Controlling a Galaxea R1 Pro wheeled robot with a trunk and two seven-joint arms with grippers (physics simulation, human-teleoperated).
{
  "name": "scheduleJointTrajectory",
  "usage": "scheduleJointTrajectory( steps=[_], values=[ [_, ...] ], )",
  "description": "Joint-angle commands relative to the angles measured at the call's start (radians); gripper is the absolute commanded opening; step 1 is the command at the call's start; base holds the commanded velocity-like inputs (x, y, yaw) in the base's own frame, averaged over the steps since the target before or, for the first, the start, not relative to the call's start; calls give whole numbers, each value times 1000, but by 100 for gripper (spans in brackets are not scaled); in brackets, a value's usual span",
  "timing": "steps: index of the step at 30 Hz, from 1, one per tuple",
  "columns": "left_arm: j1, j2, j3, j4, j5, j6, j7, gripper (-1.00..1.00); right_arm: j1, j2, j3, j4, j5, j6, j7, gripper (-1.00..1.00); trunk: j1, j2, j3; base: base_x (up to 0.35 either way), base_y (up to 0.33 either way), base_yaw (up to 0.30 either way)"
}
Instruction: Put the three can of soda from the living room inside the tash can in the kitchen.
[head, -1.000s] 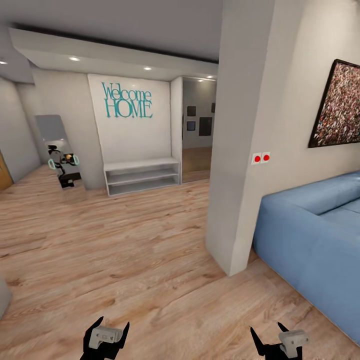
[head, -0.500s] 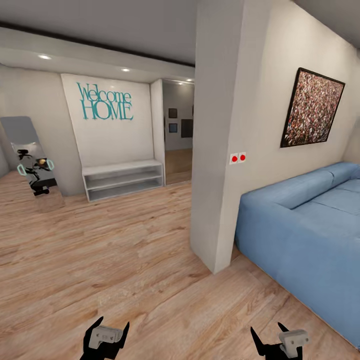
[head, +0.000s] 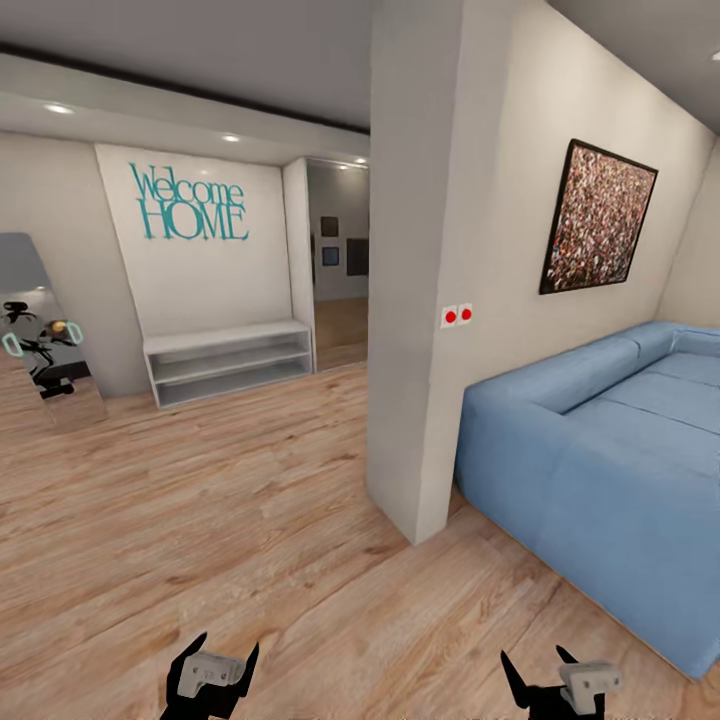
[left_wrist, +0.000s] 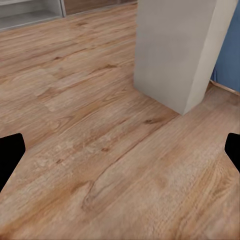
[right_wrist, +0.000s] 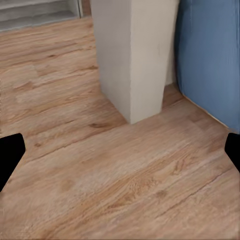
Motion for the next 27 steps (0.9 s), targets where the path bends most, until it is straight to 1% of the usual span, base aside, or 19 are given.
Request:
scheduleJointTrajectory(
  steps=[1,2,3,7,13,22,27],
  values=[
    [0,0,0,0,0,0,0,100,0,0,-1,0,-33,1,0,100,0,0,-1,0,0,-5],
    [0,0,0,0,0,0,0,100,0,-1,-2,0,-48,1,0,100,0,0,-3,0,0,-9],
    [0,0,0,0,0,0,0,100,-1,-2,-3,0,-73,1,0,100,0,0,-4,0,0,-34],
    [0,0,0,1,0,0,0,100,-1,-1,-4,1,-102,2,-1,100,0,0,-10,0,0,-67],
    [0,0,0,0,0,0,0,100,-1,-1,-5,1,-113,2,-2,100,0,0,-17,0,0,-128],
    [0,0,0,0,0,0,0,100,-1,-1,-9,1,-117,1,-3,100,0,0,-24,0,0,-202],
    [0,0,0,0,0,0,0,100,-1,0,-34,0,-117,1,-3,100,0,0,-25,0,0,-224]
  ],
)
